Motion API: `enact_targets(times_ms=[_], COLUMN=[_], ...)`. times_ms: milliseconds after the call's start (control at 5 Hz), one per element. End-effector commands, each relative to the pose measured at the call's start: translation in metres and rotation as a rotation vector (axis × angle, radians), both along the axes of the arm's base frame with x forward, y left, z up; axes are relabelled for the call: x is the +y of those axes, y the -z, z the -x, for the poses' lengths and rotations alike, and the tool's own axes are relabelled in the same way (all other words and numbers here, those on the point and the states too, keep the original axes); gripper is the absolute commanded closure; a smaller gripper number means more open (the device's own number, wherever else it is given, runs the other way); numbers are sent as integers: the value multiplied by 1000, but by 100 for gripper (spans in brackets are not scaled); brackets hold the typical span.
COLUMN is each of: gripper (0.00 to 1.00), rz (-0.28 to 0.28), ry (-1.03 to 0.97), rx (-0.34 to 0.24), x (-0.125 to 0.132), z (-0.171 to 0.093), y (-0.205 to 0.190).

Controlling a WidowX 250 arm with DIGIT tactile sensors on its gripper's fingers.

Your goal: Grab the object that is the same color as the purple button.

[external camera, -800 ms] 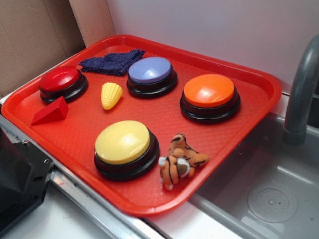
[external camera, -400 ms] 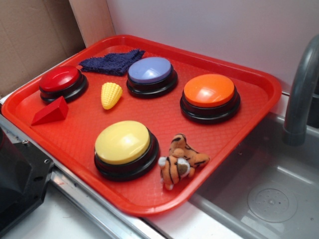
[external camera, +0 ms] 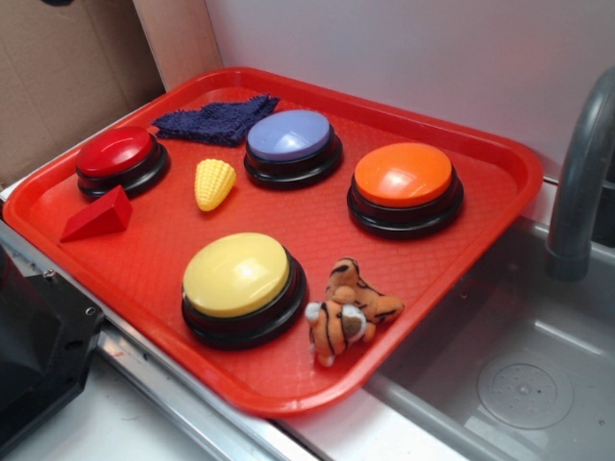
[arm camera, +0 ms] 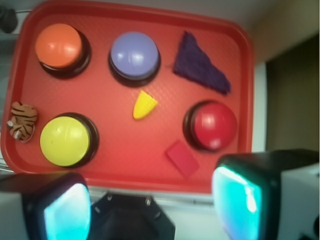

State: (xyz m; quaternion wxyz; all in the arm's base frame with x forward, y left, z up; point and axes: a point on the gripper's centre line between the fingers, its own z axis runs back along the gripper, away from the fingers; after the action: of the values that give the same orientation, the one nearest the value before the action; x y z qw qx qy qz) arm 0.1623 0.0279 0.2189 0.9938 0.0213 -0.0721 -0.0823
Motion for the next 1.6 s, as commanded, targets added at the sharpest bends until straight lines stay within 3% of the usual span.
enact_targets(times_ms=[0, 400, 800, 1200, 1400], gripper=[0, 0, 0, 0, 0], rz=[-64, -133, -193, -181, -126], ry=[154, 286, 318, 320, 325], rx=[-33, -17, 62, 95, 132], x=[37, 53, 82, 92, 93], z=[-47, -88, -116, -143, -146], y=[41, 92, 133, 167, 187])
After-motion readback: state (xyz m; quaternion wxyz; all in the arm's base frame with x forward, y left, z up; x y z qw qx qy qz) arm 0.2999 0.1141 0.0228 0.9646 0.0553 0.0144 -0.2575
